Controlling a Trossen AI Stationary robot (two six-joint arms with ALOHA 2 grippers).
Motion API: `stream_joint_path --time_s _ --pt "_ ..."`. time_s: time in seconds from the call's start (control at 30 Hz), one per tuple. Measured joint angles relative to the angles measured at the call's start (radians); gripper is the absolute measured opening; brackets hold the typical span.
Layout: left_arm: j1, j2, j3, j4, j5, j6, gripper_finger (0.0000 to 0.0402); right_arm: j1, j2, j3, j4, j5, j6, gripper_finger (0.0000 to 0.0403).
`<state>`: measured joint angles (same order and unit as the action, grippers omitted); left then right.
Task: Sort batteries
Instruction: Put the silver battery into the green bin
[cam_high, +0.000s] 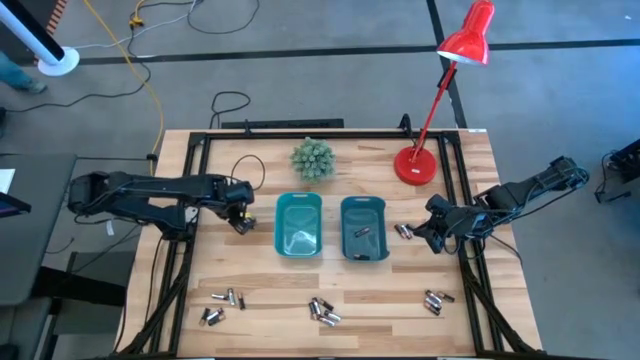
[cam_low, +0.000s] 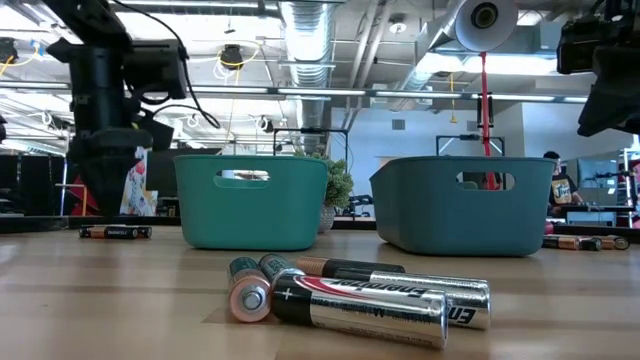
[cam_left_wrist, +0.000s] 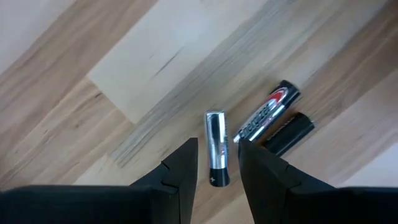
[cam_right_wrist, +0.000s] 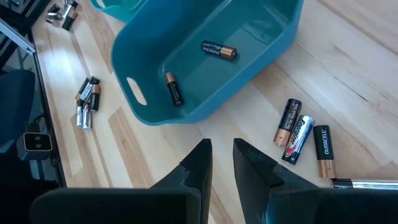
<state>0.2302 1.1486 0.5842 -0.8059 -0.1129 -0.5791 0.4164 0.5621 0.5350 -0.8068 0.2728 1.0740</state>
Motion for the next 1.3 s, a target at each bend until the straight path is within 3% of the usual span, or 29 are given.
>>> stream_joint_path --time_s 0.6,0.8,0.87,1.07,1.3 --pt "0.031 0.193 0.006 0.017 0.008 0.023 0.0108 0.0 0.0 0.0 0.0 0.0 -0.001 0.0083" --pt "0.062 0.231 0.005 0.019 0.022 0.063 0.0054 0.0 0.0 0.0 -0.001 0.0 -0.002 0.0083" --pt "0.063 0.232 0.006 0.017 0.018 0.063 0.0036 0.0 0.0 0.0 0.0 0.0 -0.001 0.0083" --pt "0.063 0.206 0.018 0.016 0.004 0.041 0.0036 0.0 0.0 0.0 0.0 -0.001 -0.006 0.0083" --pt "0.065 0.085 0.083 -0.057 -0.069 -0.005 0.0036 0.0 0.0 0.0 -0.001 -0.001 -0.009 0.0083"
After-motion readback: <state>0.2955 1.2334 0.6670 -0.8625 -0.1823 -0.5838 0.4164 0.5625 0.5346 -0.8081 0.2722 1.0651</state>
